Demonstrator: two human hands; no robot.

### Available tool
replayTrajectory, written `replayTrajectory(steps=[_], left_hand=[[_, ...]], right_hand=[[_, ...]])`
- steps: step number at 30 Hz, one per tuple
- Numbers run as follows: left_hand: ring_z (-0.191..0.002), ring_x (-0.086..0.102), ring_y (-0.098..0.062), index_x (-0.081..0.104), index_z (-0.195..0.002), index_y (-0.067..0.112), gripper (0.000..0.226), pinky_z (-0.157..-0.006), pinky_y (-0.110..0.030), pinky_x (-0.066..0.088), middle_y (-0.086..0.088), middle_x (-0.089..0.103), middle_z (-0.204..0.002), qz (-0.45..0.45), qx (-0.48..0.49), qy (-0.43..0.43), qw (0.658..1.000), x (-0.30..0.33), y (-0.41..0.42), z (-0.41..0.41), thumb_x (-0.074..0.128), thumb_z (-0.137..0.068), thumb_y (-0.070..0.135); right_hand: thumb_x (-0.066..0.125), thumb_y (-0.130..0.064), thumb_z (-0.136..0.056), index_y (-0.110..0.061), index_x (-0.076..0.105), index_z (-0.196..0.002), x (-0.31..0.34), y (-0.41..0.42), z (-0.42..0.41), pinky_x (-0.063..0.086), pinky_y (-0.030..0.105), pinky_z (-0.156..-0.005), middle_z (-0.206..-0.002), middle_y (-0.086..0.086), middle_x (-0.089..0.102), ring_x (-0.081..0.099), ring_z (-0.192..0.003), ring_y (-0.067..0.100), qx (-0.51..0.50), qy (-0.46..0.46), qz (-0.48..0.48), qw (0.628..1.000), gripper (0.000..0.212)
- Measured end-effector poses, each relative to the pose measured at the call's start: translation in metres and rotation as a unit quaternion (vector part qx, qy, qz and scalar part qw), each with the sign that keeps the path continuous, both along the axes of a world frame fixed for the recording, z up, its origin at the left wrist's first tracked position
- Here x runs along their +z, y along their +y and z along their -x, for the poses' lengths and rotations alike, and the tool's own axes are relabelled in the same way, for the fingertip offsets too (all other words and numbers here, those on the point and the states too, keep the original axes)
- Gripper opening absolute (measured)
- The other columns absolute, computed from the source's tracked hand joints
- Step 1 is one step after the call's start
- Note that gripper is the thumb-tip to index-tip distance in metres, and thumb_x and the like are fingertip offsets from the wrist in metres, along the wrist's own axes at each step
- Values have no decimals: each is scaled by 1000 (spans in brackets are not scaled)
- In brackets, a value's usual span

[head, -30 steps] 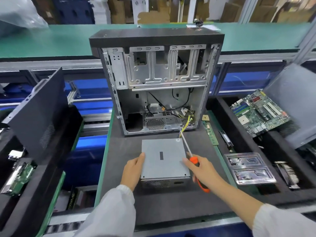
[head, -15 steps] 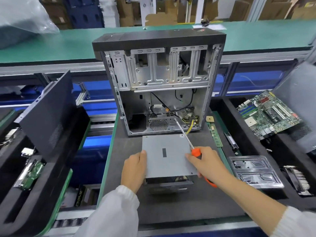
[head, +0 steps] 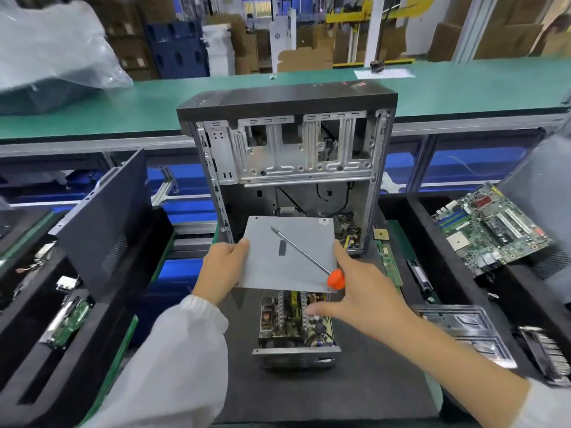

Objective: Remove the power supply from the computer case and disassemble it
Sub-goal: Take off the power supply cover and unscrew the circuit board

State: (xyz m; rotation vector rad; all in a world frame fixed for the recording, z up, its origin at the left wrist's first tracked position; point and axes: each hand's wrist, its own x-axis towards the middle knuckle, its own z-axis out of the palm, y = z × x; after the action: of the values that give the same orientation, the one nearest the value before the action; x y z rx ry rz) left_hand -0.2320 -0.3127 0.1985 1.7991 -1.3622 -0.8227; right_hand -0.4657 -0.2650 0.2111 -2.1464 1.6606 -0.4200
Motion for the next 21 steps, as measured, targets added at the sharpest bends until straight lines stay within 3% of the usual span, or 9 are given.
replayTrajectory(steps=[1, 3, 5, 6, 8, 11, 13, 16, 21], left_hand=[[-61, 39, -20, 46, -65, 10, 46, -57, -29, 29, -6, 41, -66, -8, 7, 35, 999, 1, -4, -3, 46, -101, 39], [-54, 43, -16, 67, -75, 7, 55, -52, -24, 33, -1, 46, -61, -32, 9, 145, 989, 0, -11, -11, 42, -101, 48], [-41, 29, -7, 76, -78, 12, 60, -40, -18, 24, 10, 34, -48, -47, 3, 219, 975, -11, -14, -21, 37, -102, 51], [-41, 28, -7, 76, -76, 13, 59, -40, -20, 23, 13, 32, -45, -59, 12, 204, 977, -23, -13, -25, 38, -102, 50], [-52, 40, -16, 68, -72, 11, 49, -50, -25, 31, 9, 43, -47, -107, 28, 88, 990, -59, -4, -27, 45, -101, 44], [-66, 47, -24, 52, -62, 8, 44, -62, -30, 33, -19, 54, -64, -145, -40, -33, 988, -127, 17, -9, 56, -98, 33], [-71, 58, -36, 49, -59, 8, 46, -62, -33, 34, -24, 63, -72, -124, -32, -73, 989, -152, 26, 7, 53, -99, 28], [-79, 62, -37, 51, -61, 14, 48, -66, -34, 38, -7, 59, -64, -90, 13, -57, 994, -160, 26, 15, 44, -103, 34], [-82, 60, -25, 59, -75, 12, 43, -73, -32, 41, -8, 65, -82, -87, -4, -47, 995, -164, 23, 41, 38, -105, 34]], right_hand=[[69, -61, -71, -28, 15, -148, -3, -2, 1, 46, 30, -70, -87, -18, 53, 56, -89, 14, -3, 26, 31, 999, 100], [66, -32, -80, -30, 32, -143, -6, -8, 8, 45, 30, -66, -85, -15, 63, 63, -83, 19, -14, 33, 125, 992, 72], [66, -17, -78, -28, 52, -129, -5, -16, 19, 44, 30, -58, -74, -11, 66, 60, -64, 19, -35, -16, 190, 981, 55], [67, -12, -76, -25, 60, -115, -2, -22, 24, 41, 29, -55, -69, -12, 63, 55, -57, 15, -52, -58, 186, 979, 42], [65, -7, -75, -21, 62, -90, 5, -35, 33, 41, 29, -55, -68, -10, 62, 52, -56, 11, -84, -126, 114, 982, 21], [63, -7, -75, -22, 61, -75, 9, -48, 43, 41, 18, -51, -74, -6, 66, 53, -52, 3, -80, -132, 28, 988, 15], [61, -6, -74, -22, 62, -72, 11, -51, 50, 43, 19, -44, -65, -4, 65, 54, -40, 4, -79, -143, 3, 987, 16], [60, -3, -75, -14, 63, -72, 20, -60, 59, 41, 21, -37, -52, 0, 58, 55, -34, 19, -85, -181, -36, 979, 11], [63, 4, -74, -5, 55, -69, 43, -84, 45, 38, 23, -39, -49, 10, 49, 44, -33, 21, -61, -242, -120, 961, 13]])
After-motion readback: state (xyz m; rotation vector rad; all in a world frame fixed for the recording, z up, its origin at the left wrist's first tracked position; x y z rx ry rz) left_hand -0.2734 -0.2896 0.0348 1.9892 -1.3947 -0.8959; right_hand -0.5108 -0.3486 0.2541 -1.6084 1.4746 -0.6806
